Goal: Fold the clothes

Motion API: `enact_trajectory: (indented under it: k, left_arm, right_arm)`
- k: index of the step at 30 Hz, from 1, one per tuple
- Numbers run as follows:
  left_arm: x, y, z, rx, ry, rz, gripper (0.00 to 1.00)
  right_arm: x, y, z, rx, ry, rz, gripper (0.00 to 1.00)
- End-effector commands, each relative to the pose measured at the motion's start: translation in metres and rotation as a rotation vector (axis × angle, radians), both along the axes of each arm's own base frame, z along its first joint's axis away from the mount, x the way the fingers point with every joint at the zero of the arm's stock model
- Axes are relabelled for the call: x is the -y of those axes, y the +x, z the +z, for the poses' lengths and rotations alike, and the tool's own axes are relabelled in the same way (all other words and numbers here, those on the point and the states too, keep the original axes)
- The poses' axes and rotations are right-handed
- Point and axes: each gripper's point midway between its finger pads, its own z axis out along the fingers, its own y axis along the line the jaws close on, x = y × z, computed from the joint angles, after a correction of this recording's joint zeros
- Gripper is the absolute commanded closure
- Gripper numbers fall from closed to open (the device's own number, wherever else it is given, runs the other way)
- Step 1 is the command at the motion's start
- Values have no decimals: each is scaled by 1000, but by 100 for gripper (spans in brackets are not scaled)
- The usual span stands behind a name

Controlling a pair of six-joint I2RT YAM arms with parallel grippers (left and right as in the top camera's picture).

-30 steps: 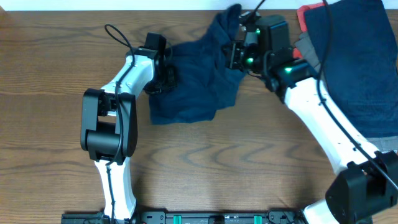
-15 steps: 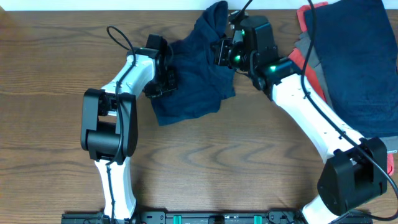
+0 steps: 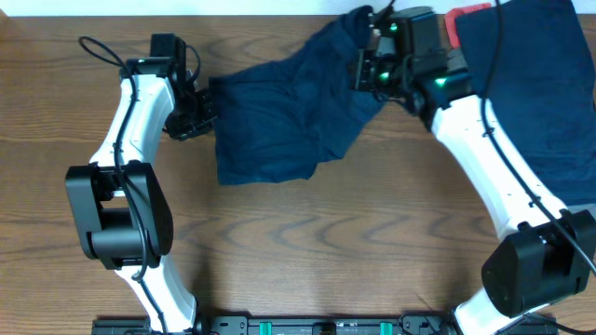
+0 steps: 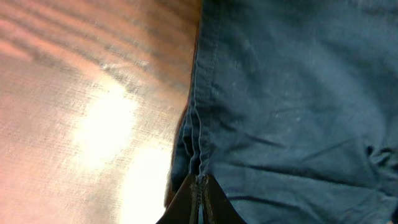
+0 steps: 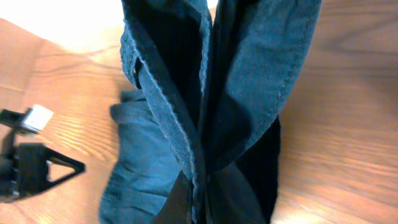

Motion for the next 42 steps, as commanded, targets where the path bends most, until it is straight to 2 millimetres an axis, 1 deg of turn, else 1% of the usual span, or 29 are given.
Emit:
enact_trajectory:
  k: [1, 3, 8, 11, 14, 18, 20, 22, 24, 27, 31, 35, 37, 42]
  left_arm:
    - [11, 8, 3, 35, -84, -50, 94]
    - [15, 11, 1, 47, -106, -57, 94]
    - [22, 15, -2, 62, -137, -68, 94]
    - [26, 17, -2, 72, -143, -78, 94]
    - [35, 19, -2, 84, -144, -99, 94]
    - [55, 20, -4, 102, -150, -146, 94]
    - [71, 22, -2, 126, -198, -194, 94]
    - [91, 24, 2, 155, -294, -251, 94]
    - [101, 27, 2, 169, -361, -270, 94]
    - [106, 30, -8, 162, -395, -275, 94]
    - [115, 27, -23, 128, -459, -279, 94]
    - [117, 26, -39, 100, -477, -276, 94]
    - [118, 26, -42, 98, -485, -283, 94]
    - [120, 28, -40, 125, -495, -315, 94]
  right_arm:
    - [13, 5, 24, 53, -8, 37, 99]
    - [22, 3, 27, 38, -7, 50, 99]
    - [57, 1, 43, 17, -45, 34, 99]
    - [71, -4, 51, 4, -62, 35, 99]
    - [72, -8, 52, -7, -61, 53, 99]
    - [67, -11, 49, -20, -64, 64, 99]
    - [66, -12, 49, -23, -66, 66, 99]
    - [65, -13, 48, -26, -66, 67, 99]
    - [65, -13, 48, -30, -66, 68, 99]
    - [64, -14, 47, -31, -66, 69, 99]
    - [61, -16, 46, -38, -68, 78, 99]
    - [57, -16, 46, -35, -77, 81, 99]
    - [58, -17, 45, -36, -91, 75, 99]
    - [54, -18, 44, -39, -93, 81, 99]
